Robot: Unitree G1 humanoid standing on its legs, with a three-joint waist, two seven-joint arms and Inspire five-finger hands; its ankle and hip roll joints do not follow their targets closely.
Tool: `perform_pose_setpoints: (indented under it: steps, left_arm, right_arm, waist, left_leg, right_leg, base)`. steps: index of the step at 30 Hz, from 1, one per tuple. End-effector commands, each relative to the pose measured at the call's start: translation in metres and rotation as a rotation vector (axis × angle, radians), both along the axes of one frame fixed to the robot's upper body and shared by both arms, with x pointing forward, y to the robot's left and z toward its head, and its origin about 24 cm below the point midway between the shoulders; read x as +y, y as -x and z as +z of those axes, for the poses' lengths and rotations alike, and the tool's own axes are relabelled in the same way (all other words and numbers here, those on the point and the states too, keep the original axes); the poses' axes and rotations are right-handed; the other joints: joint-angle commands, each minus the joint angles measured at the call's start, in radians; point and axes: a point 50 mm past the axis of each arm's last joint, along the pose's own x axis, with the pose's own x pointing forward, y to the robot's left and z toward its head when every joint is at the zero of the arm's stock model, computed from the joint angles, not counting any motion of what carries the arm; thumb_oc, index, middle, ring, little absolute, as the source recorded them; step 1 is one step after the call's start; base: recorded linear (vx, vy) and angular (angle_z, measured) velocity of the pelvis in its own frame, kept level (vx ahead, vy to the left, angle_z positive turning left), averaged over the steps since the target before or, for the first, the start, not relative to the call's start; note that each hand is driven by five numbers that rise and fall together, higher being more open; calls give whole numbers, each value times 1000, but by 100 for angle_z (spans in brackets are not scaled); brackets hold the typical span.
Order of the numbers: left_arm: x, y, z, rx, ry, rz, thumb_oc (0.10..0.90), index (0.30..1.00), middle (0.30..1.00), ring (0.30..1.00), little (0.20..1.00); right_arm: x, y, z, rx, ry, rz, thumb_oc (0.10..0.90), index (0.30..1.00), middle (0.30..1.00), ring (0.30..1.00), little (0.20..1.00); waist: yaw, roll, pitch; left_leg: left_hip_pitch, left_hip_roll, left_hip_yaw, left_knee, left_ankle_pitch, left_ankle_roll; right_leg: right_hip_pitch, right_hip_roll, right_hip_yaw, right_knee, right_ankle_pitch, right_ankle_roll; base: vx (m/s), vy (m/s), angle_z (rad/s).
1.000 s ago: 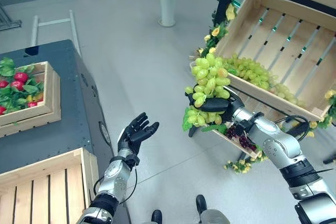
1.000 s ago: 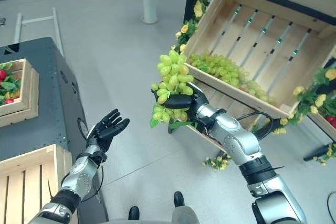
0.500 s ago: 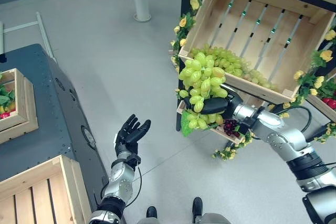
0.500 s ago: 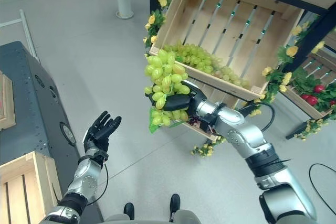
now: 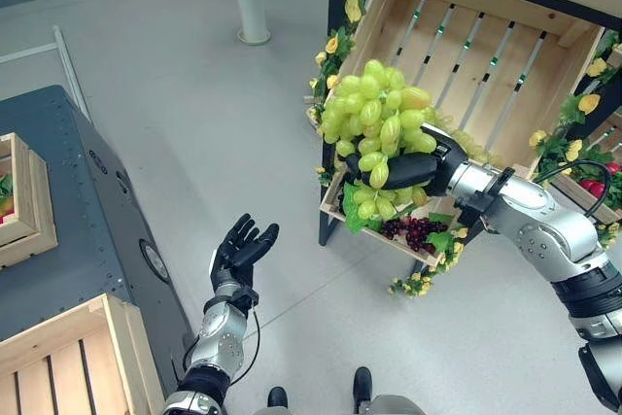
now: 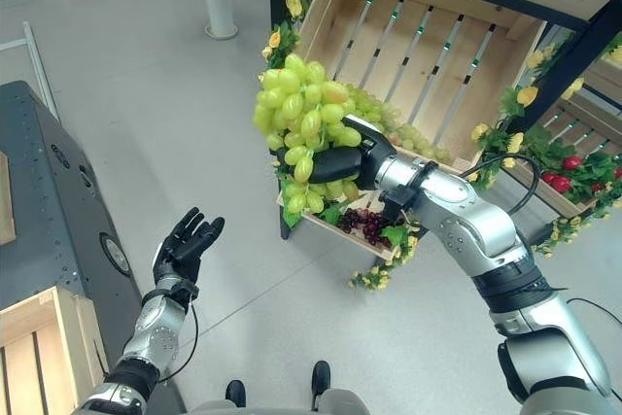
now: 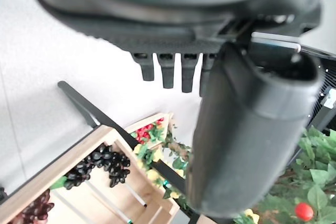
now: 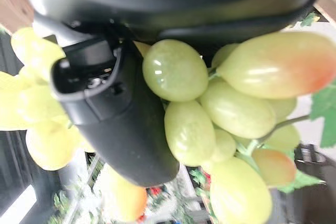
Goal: Pick up the fruits from the basket on one side to the basket on the other side
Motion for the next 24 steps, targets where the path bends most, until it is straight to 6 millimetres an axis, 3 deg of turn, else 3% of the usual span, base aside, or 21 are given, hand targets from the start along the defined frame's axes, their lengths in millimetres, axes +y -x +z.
perform_pose_setpoints:
  steps: [1,13,21,24]
  left_arm:
    - [16,-7,19,-113,-120,-44,800,900,900,900,900]
    - [11,-8,19,-114,-101,-66,800,900,900,900,900]
    - [6,-12,21,-115,-91,-75,800,900,900,900,900]
    - [3,-13,21,-114,-92,-82,800,900,900,900,900]
  right_arm:
    - [-25,-16,75,-198,-293,-145,400,300,300,300,300]
    - [-88,-41,101,-98,-508,-552,400,300,300,300,300]
    - [-102,-55,85,130,-726,-686,400,300,300,300,300]
    - [-102,-60,76,194,-732,-721,400,300,300,300,300]
  waist:
    - [4,-18,-167]
    - [23,-19,-181]
    - [37,-13,-181]
    - [43,-12,-181]
  left_leg:
    - [-22,-37,-44,2,-16,7]
    - [-17,-37,-60,2,-24,5]
    - [-17,-39,-69,2,-16,5]
    - [-17,-40,-73,2,-15,5]
  right_leg:
    - [58,-31,19,3,-2,3]
    - [70,-32,13,3,-7,-1]
    - [71,-37,3,3,1,-6]
    - [72,-38,0,3,0,-7]
  base:
    - [33,18,-1]
    - [5,3,0]
    - [1,5,0]
    - [-5,7,6]
